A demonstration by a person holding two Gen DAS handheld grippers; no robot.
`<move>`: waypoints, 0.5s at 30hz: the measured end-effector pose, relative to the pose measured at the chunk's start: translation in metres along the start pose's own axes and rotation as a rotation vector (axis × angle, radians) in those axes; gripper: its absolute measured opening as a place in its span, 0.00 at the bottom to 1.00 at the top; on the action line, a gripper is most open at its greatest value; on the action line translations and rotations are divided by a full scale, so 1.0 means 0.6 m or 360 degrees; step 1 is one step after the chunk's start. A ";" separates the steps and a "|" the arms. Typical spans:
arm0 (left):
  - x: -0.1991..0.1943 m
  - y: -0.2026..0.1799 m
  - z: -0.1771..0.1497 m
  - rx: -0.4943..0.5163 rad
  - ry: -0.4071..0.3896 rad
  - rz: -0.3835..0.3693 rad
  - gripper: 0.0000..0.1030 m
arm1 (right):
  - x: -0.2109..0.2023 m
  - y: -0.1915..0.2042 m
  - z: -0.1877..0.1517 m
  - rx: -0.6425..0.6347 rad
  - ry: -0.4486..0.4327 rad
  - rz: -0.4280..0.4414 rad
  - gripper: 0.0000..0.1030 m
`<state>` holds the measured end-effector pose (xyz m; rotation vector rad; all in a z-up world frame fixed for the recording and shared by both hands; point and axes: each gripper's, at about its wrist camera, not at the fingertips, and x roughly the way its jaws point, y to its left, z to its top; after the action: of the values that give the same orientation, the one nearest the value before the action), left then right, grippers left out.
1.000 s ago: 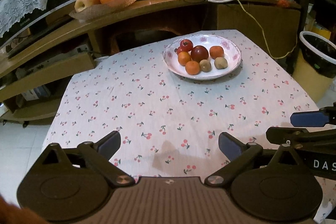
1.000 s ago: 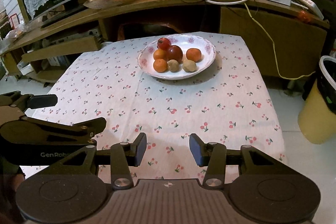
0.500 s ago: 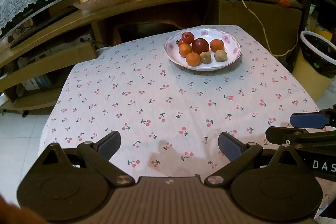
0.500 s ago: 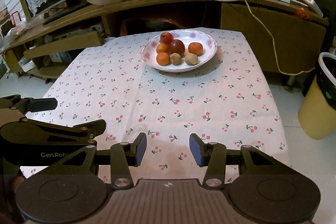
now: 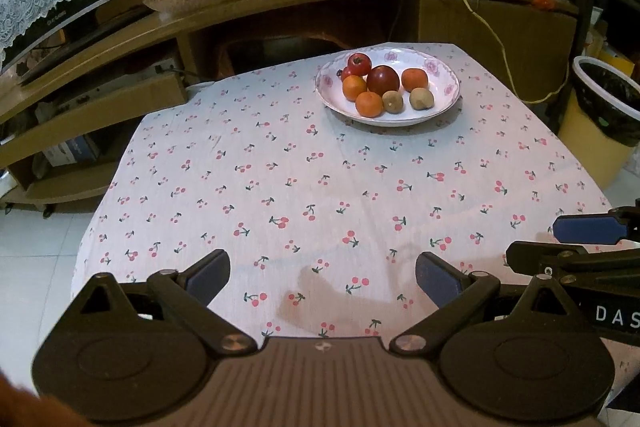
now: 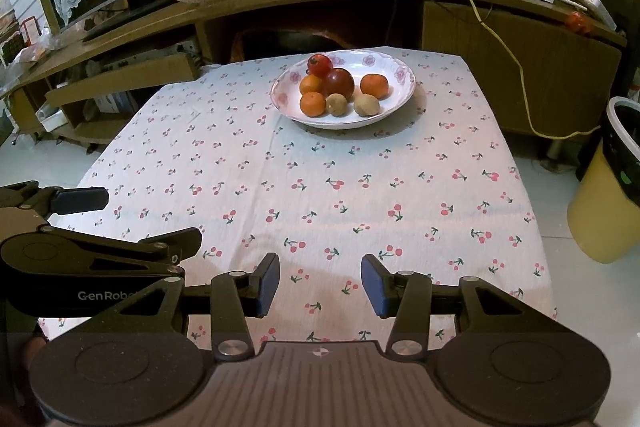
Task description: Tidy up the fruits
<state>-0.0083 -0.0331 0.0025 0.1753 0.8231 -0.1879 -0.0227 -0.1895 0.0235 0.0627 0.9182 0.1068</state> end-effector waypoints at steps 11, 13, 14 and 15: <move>-0.005 0.001 -0.008 -0.0007 -0.0004 0.0010 1.00 | -0.001 0.003 -0.004 -0.0003 0.0006 0.0000 0.45; -0.005 0.001 -0.007 -0.0004 -0.0010 0.0015 1.00 | -0.001 0.003 -0.004 -0.0003 0.0006 0.0000 0.45; -0.005 0.001 -0.006 -0.0005 -0.0012 0.0017 1.00 | -0.001 0.003 -0.004 -0.0002 0.0005 0.0000 0.45; -0.005 0.000 -0.005 -0.0006 -0.0013 0.0018 1.00 | -0.001 0.003 -0.004 -0.0001 0.0005 0.0000 0.45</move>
<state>-0.0127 -0.0320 0.0026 0.1752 0.8140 -0.1763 -0.0249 -0.1880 0.0226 0.0619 0.9211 0.1074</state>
